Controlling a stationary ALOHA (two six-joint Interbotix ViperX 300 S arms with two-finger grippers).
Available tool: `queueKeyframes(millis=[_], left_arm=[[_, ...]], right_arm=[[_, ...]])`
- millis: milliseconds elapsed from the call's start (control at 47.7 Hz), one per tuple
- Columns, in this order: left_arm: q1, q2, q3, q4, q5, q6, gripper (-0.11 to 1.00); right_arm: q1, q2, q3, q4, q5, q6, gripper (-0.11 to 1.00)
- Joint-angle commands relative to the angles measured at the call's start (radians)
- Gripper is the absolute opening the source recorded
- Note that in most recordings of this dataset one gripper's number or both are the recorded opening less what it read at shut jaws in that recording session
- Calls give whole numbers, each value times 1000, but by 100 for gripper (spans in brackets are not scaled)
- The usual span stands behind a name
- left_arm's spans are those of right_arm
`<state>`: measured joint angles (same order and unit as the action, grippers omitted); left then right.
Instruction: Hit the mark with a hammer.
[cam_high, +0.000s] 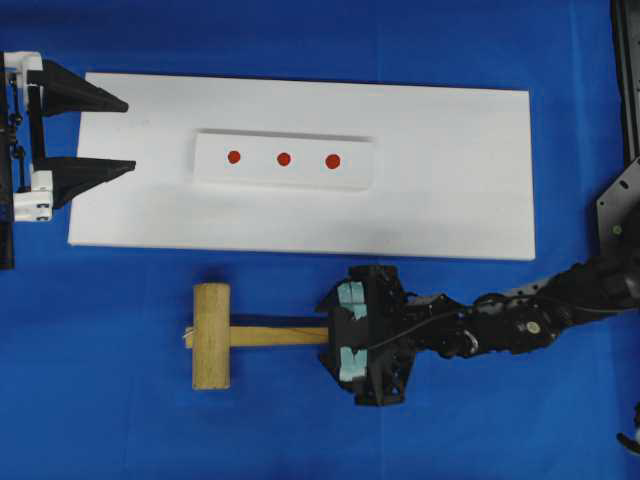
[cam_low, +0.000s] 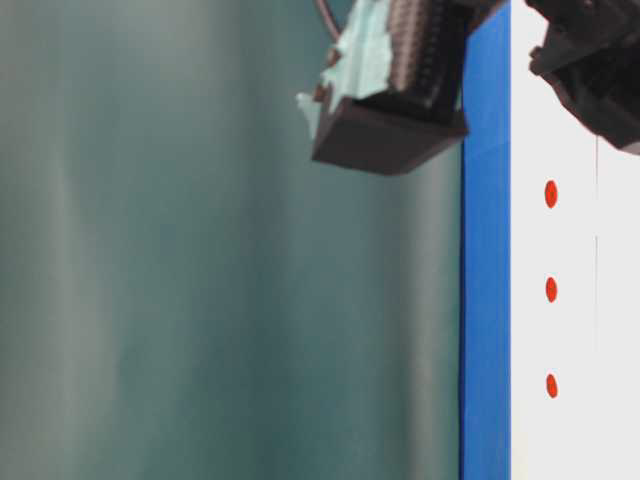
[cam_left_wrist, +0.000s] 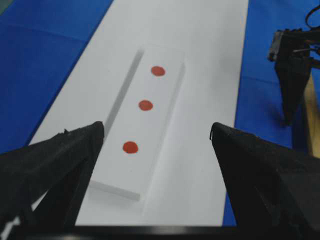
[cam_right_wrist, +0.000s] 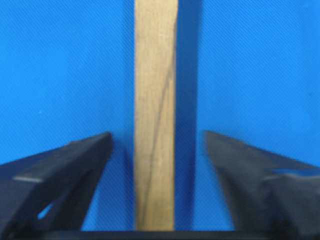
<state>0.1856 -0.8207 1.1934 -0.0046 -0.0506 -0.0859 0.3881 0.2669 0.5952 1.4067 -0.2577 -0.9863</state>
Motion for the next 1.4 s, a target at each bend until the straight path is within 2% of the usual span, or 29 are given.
queueKeyframes(millis=[0,147,398,670,922,1089,1382], left_arm=[[3,2,-9,-2,2,-3,84],[-2,-5,-9,-3,25,-3,84],[-8,-6,-11,-3,32,-2,84],[-9,-11,-11,-3,31,2,84],[-17,-34,-6,-3,28,17,84],[-20,-48,-3,0,25,17,84],[-29,-92,21,2,25,18,84]], right_arm=[[6,-86,-6,0,-11,-9,88],[-5,-207,23,-5,-12,-41,81],[-38,-449,98,-5,-44,-156,81],[-150,-686,219,-3,-81,-272,81],[-244,-928,344,-3,-75,-307,80],[-281,-1075,448,3,-75,-357,80],[-316,-1232,618,75,-74,-365,80]])
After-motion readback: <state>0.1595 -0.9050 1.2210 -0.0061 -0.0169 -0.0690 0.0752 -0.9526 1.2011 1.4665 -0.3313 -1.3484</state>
